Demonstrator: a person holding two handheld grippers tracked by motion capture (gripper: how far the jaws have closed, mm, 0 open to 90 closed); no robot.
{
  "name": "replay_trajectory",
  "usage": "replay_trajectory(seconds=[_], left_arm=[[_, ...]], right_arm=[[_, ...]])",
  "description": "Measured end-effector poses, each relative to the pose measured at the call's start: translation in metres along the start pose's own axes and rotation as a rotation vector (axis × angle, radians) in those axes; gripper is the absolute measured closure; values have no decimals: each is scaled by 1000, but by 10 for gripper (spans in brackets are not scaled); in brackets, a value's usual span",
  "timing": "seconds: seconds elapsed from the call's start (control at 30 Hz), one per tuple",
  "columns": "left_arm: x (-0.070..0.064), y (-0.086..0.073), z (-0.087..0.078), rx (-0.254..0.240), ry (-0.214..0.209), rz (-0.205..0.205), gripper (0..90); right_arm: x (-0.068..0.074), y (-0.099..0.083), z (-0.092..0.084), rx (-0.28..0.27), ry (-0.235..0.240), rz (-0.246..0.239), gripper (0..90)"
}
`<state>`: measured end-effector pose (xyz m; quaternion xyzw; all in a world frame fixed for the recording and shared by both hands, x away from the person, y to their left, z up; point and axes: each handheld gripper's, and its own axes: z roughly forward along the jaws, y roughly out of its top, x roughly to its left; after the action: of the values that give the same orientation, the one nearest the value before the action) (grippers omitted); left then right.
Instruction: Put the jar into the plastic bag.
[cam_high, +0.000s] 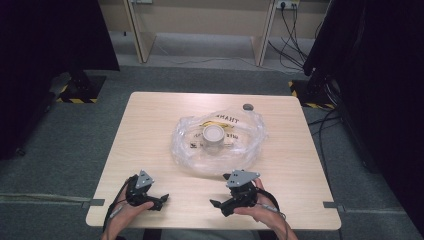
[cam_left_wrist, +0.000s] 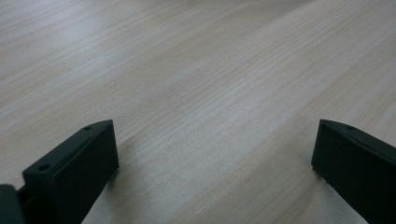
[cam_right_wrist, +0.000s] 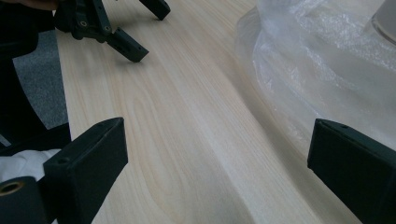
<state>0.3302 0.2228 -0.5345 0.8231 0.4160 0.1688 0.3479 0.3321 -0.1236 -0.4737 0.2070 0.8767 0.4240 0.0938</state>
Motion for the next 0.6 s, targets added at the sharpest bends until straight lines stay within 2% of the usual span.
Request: replay_trajectory(seconds=[0.6], left_arm=[[0, 0, 0, 0, 0, 0, 0]], right_arm=[[-5, -15, -6, 13, -16, 38, 53]])
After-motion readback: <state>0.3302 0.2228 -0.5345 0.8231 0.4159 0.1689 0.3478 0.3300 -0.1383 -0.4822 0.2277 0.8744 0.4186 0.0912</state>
